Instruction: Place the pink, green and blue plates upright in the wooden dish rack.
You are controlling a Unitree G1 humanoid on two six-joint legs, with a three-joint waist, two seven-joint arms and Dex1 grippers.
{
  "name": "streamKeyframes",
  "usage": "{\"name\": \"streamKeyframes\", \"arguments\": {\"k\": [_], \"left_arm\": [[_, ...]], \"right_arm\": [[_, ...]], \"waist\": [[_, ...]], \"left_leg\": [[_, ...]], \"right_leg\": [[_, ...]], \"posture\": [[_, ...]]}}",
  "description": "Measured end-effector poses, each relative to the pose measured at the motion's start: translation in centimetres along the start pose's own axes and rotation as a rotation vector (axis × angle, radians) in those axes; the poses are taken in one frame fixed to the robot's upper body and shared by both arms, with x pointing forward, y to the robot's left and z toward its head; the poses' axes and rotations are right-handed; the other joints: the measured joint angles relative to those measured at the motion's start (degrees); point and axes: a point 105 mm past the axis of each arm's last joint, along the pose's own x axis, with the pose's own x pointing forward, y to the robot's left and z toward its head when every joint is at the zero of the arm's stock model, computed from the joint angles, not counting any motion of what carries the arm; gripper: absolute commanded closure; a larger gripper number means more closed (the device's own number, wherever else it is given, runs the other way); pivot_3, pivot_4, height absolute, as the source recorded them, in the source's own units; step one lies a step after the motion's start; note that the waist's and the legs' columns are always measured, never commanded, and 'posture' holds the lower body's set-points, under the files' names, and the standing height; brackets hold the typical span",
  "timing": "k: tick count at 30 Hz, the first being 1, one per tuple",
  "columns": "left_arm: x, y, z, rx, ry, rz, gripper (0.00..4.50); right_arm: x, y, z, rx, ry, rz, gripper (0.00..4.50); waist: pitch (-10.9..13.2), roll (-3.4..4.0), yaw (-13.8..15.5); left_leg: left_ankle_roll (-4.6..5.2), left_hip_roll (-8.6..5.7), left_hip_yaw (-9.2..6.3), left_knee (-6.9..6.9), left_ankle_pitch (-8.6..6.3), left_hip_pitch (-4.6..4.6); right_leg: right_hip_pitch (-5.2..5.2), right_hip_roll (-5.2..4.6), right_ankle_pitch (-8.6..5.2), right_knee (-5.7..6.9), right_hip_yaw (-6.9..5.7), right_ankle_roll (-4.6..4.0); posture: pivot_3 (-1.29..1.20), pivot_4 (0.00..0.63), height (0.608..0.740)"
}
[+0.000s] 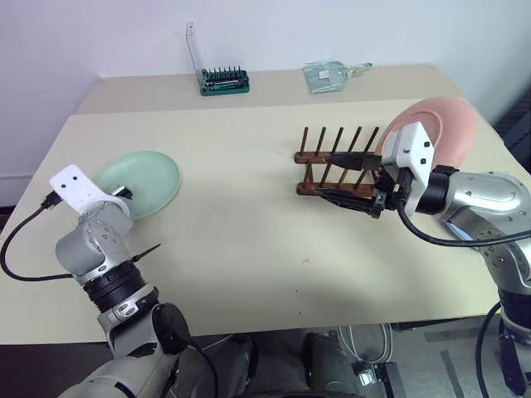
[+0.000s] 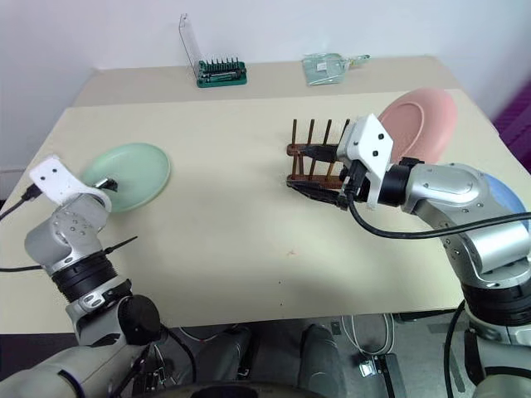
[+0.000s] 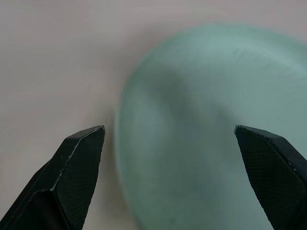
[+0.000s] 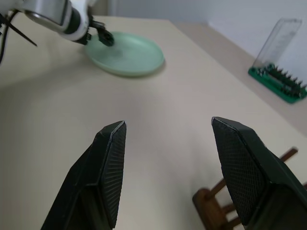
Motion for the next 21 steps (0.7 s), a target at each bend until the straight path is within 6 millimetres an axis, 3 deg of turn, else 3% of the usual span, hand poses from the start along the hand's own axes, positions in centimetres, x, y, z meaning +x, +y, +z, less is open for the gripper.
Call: {"name": "streamKeyframes", "arguments": {"k": [2,9,12,15,16,17,19,21], "left_arm": [[0.2,0.7,-0.3,-0.023,0.022,0.033,0.84],[0.6,0.2,-0.4,-0.077,0.042,0.007,4.43],[0.4,-1.2,0.7,-0.083,0.002,-0.058,4.43],[-0.8,-6.0,1.4,0.005,-0.069,-0.296,4.43],[-1.8,-8.1,1.9,0.032,-0.107,-0.397,4.50],[-3.0,-10.2,2.6,0.050,-0.149,-0.497,4.50],[-6.8,-14.7,4.5,0.093,-0.277,-0.717,4.50],[-9.9,-17.1,5.8,0.119,-0.372,-0.851,4.50]], "right_arm": [[0.0,0.0,-0.3,0.005,0.008,-0.008,1.62],[-0.1,0.5,-0.7,-0.009,0.029,-0.027,1.62],[-0.1,0.4,-0.9,-0.013,0.038,-0.039,1.62],[0.1,0.3,-1.0,-0.038,0.055,-0.050,1.62],[0.4,0.4,-1.1,-0.049,0.065,-0.045,1.11],[0.8,0.4,-1.1,-0.066,0.075,-0.038,0.88],[1.8,0.6,-1.5,-0.139,0.110,-0.019,0.05],[2.7,0.6,-2.1,-0.225,0.139,-0.022,0.05]], "waist": [[0.00,-0.01,0.03],[-0.01,-0.06,0.12],[-0.02,-0.06,0.22],[0.05,-0.17,0.37],[0.07,-0.21,0.36],[0.09,-0.24,0.26],[0.09,-0.25,-0.06],[0.08,-0.24,-0.32]], "left_leg": [[0.00,0.00,0.00,0.02,0.00,0.00],[0.00,-0.01,-0.01,0.14,-0.02,0.00],[-0.01,-0.01,-0.02,0.17,-0.02,0.02],[0.02,-0.02,-0.09,0.31,-0.04,-0.06],[0.03,-0.03,-0.10,0.37,-0.05,-0.12],[0.05,-0.03,-0.10,0.43,-0.06,-0.17],[0.09,-0.03,-0.06,0.46,-0.10,-0.23],[0.08,-0.02,0.03,0.44,-0.17,-0.19]], "right_leg": [[0.01,0.00,0.00,0.00,0.00,0.00],[0.08,0.00,0.00,0.01,-0.03,0.01],[0.13,-0.01,0.01,0.02,-0.05,0.01],[0.17,-0.02,0.03,0.01,-0.14,0.04],[0.16,-0.02,0.05,0.00,-0.16,0.06],[0.14,-0.02,0.07,-0.01,-0.16,0.07],[0.09,-0.02,0.09,-0.07,-0.15,0.09],[0.03,-0.02,0.09,-0.06,-0.15,0.09]], "posture": [[0.00,0.150,0.740],[0.00,0.150,0.740],[0.00,0.150,0.740],[0.00,0.150,0.740],[0.00,0.150,0.740],[0.00,0.150,0.740],[0.00,0.150,0.740],[0.00,0.150,0.740]]}}
